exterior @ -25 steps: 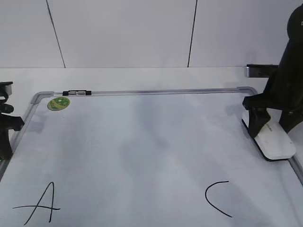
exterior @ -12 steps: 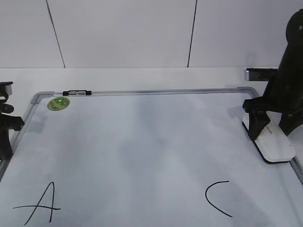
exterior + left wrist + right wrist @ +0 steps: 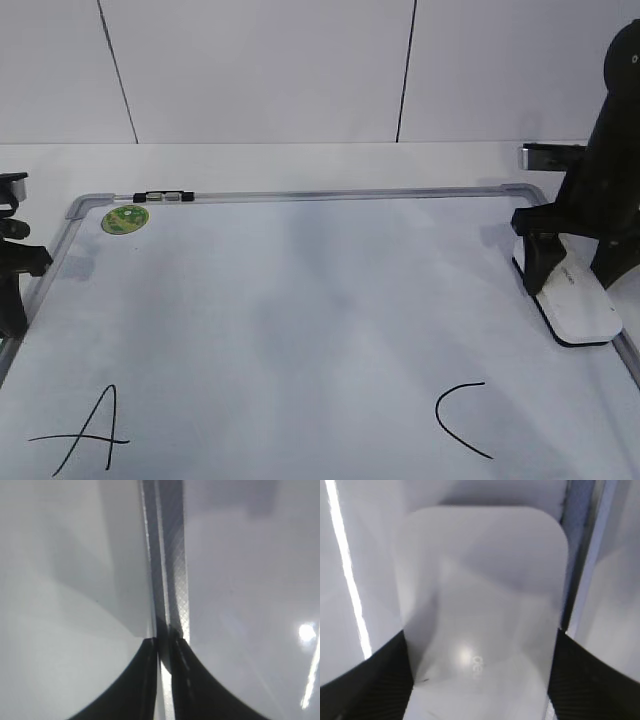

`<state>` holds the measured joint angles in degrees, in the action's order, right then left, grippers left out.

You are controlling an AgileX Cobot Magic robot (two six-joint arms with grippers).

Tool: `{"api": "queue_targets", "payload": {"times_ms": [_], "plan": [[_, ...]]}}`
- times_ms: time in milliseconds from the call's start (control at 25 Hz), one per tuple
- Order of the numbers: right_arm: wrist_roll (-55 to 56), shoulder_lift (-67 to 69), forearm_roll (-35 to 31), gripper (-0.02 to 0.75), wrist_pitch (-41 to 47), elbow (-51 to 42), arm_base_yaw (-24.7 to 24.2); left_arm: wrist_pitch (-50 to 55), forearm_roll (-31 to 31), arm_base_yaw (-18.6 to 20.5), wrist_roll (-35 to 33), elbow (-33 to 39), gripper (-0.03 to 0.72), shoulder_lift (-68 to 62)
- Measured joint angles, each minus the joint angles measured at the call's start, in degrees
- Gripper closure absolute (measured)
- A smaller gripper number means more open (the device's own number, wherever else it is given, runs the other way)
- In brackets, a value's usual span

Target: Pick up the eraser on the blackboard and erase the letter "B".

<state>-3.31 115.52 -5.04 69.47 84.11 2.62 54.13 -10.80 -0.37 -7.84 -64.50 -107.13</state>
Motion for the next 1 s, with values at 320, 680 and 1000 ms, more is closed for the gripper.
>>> {"api": "queue_targets", "payload": {"times_ms": [320,680,1000], "plan": [[3.3,0.0,0.8,0.094,0.0,1.1,0.0,0.0,-0.1,0.0,0.0,0.0,0.629,0.0],[3.8,-1.0,0.2,0.108,0.1,7.3,0.0,0.2,-0.1,0.0,0.0,0.0,0.627,0.0],[4.0,-5.6,-0.7,0.129,0.3,7.6,0.0,0.3,-0.4,0.0,0.0,0.0,0.599,0.0]]}}
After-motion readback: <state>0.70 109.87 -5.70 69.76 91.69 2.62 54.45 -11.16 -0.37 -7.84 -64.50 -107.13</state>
